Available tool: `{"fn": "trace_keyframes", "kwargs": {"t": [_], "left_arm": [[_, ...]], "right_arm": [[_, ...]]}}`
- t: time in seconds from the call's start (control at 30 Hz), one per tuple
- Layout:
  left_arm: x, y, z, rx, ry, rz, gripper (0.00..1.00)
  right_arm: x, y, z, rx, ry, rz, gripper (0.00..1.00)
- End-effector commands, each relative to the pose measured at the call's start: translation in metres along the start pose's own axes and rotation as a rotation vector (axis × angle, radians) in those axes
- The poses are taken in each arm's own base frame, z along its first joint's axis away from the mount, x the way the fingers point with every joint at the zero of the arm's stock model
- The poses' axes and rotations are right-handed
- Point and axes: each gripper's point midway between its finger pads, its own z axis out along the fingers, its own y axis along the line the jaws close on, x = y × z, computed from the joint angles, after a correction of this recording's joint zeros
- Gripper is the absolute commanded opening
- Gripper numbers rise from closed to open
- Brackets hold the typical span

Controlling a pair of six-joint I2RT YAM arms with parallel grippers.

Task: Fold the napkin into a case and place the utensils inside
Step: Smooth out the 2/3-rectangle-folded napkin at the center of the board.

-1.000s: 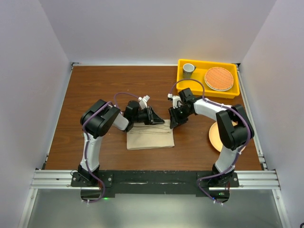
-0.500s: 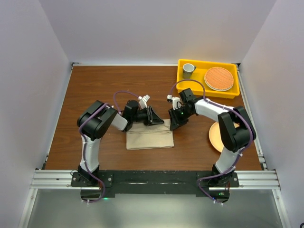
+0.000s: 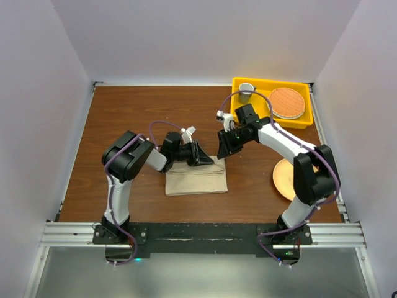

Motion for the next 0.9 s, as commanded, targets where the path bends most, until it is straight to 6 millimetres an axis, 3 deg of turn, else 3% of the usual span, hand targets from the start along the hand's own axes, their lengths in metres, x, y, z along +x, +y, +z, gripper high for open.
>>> {"fn": "trace_keyframes", "kwargs": {"t": [0.0, 0.1, 0.2, 0.33, 0.43, 0.53, 0.63, 0.77, 0.8, 0.87], "left_arm": [[0.007, 0.025, 0.003, -0.070, 0.011, 0.004, 0.29], [0.008, 0.019, 0.003, -0.047, 0.009, 0.003, 0.32], [-0.001, -0.001, 0.001, 0.028, -0.014, 0.030, 0.34], [-0.021, -0.054, -0.015, 0.162, -0.060, 0.106, 0.39], [-0.030, -0.076, -0.033, 0.195, -0.074, 0.135, 0.41], [-0.028, -0.068, -0.044, 0.163, -0.068, 0.119, 0.45], [-0.019, -0.024, -0.055, 0.073, -0.059, 0.045, 0.46], [-0.024, 0.038, -0.070, -0.049, -0.084, -0.037, 0.49], [-0.016, 0.055, -0.072, -0.100, -0.059, -0.079, 0.49], [-0.017, 0.065, -0.075, -0.113, -0.045, -0.068, 0.50]], "right_arm": [[0.013, -0.017, 0.028, 0.016, 0.037, 0.059, 0.27], [0.033, -0.031, 0.041, 0.046, 0.084, 0.079, 0.22], [0.051, -0.039, 0.051, 0.069, 0.114, 0.104, 0.20], [0.072, -0.054, 0.064, 0.116, 0.172, 0.123, 0.20], [0.075, -0.064, 0.066, 0.157, 0.183, 0.126, 0.20], [0.078, -0.067, 0.066, 0.173, 0.199, 0.131, 0.19], [0.081, -0.073, 0.065, 0.200, 0.210, 0.138, 0.19], [0.091, -0.077, 0.068, 0.222, 0.236, 0.155, 0.19], [0.092, -0.077, 0.068, 0.223, 0.239, 0.158, 0.19], [0.094, -0.080, 0.069, 0.234, 0.245, 0.166, 0.19]]}}
